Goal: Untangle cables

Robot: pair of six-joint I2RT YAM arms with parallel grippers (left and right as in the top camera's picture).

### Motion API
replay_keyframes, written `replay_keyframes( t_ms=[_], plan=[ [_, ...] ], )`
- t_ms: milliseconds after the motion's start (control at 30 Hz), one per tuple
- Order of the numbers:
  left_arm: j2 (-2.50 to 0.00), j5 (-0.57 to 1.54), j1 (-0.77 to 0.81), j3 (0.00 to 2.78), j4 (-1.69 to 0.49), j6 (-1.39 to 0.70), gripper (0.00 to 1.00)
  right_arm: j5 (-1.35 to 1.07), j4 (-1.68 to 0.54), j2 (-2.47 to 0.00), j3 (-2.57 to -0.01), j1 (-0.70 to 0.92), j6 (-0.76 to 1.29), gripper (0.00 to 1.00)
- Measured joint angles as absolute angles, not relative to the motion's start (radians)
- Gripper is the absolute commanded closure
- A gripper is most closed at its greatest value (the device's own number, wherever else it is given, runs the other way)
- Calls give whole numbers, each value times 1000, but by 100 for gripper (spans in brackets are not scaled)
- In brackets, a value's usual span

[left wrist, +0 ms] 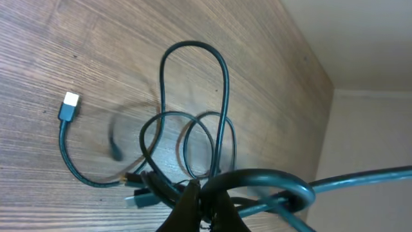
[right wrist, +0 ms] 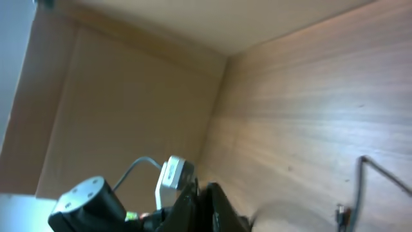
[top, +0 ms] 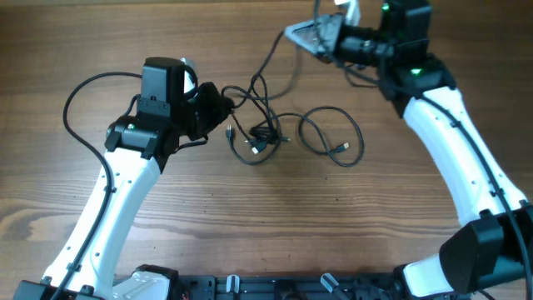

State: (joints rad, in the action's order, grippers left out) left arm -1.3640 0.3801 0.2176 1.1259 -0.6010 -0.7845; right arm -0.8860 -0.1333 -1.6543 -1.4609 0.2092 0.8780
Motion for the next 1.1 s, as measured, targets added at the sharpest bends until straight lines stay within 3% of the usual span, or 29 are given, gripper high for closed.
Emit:
replay_keyframes(
  t_ms=[200,267,333,467,767,1100],
  plan=[
    [-1364,382,228,1123,-632,-783,96,-800,-155,-1654,-1461,138,877,87],
    [-1367,363,220,1103,-653,-784,96,-755,-160,-1644,-1463,110,864,74],
    [-1377,345,216,1091,-659,-784,96,-723,-186,-1633,-1465,94,845,50],
    [-1380,337,216,1090,-658,-783,96,-699,-268,-1628,-1471,126,782,32],
    [-1380,333,216,1090,-648,-788,96,-689,-543,-1628,-1473,303,582,30],
    [-1380,345,216,1089,-622,-660,96,-653,-791,-1654,-1475,371,-97,31]
  ],
)
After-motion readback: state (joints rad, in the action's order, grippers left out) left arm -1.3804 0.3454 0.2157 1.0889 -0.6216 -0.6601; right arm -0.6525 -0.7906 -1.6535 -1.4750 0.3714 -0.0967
